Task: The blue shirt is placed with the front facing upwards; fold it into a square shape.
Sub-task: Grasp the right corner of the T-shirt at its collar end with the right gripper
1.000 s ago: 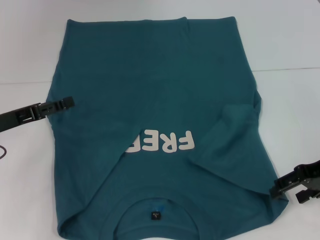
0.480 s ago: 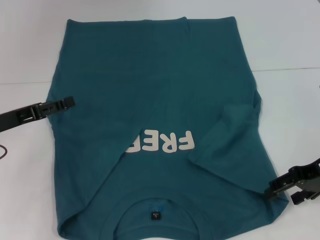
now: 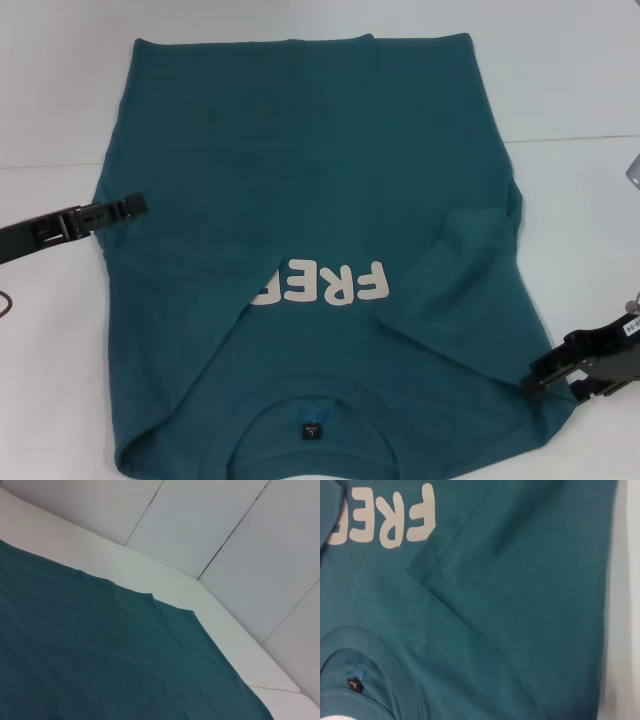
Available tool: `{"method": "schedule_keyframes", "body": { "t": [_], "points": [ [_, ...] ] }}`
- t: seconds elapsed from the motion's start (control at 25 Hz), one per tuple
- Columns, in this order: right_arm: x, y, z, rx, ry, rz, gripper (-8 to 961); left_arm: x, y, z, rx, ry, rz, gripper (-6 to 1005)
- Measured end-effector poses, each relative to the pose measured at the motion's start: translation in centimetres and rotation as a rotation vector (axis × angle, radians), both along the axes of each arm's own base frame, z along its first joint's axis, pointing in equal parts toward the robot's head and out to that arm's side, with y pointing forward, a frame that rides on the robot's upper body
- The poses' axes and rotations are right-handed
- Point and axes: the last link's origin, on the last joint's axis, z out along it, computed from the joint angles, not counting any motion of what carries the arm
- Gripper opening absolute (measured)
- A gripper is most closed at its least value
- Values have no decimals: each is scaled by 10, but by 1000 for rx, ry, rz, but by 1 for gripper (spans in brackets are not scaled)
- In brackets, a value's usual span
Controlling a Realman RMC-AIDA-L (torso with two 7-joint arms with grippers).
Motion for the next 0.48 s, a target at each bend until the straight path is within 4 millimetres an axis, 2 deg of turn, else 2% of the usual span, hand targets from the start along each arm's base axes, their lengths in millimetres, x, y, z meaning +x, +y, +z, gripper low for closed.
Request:
{"method": "schedule_keyframes", "body": {
  "t": [0.48],
  "points": [
    [2, 2, -5, 8, -8, -12, 685, -2, 1, 0, 11, 12, 2, 878]
  ]
}}
